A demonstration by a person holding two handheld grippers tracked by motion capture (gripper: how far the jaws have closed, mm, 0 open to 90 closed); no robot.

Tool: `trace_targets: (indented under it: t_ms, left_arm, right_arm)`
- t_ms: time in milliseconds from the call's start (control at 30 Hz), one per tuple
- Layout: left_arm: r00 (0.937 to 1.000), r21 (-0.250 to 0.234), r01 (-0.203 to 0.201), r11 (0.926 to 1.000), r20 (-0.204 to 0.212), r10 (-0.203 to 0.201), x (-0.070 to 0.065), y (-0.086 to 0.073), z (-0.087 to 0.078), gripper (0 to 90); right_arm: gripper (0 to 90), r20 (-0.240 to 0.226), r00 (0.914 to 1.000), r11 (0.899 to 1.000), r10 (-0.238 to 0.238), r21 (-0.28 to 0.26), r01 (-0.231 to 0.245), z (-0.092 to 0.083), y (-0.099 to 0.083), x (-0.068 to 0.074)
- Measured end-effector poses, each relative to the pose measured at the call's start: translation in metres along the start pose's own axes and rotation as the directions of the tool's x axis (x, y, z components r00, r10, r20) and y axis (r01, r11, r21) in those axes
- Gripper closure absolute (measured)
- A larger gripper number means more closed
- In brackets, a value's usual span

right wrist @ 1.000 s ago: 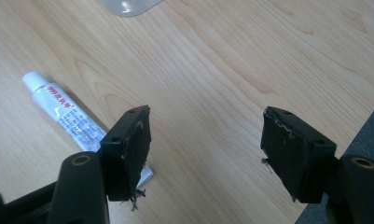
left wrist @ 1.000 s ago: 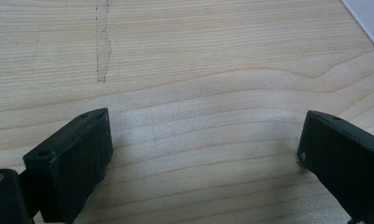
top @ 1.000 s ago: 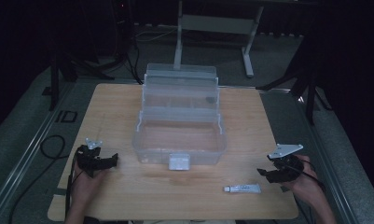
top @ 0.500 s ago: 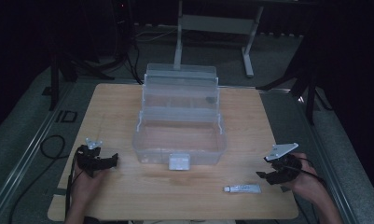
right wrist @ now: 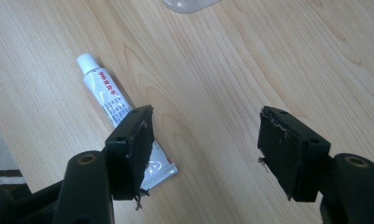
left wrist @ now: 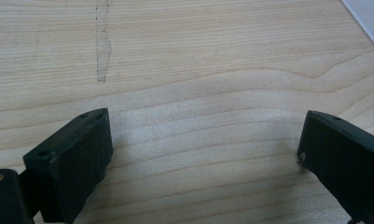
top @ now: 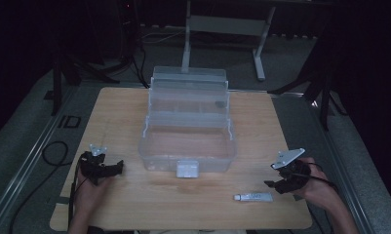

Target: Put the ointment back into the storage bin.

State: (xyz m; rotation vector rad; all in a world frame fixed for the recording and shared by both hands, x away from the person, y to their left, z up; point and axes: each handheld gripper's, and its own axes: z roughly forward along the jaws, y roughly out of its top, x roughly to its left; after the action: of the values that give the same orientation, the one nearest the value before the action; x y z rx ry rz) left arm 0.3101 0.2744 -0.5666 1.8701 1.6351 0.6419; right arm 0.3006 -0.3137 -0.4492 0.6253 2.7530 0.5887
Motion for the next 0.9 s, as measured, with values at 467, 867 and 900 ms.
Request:
trace_targets:
  t_ms: [467,867,900]
  left_arm:
    - [1.0,0.0,0.0,1.0,0.0,0.0,0.0,0.0,0.0,3.6]
    - [1.0,0.0,0.0,1.0,0.0,0.0,0.0,0.0,0.0,3.6]
    - [1.0,0.0,0.0,1.0,0.0,0.0,0.0,0.0,0.0,3.6]
  right_arm:
    - [36.0,-0.028,0.9978,0.997,-0.06,0.04,0.061,0.004,0.011,0.005]
    - [40.0,-0.067,0.9917,0.991,-0.11,0.074,0.115,0.004,0.02,0.008]
    - [40.3,-0.071,0.991,0.99,-0.114,0.077,0.119,0.004,0.021,0.009]
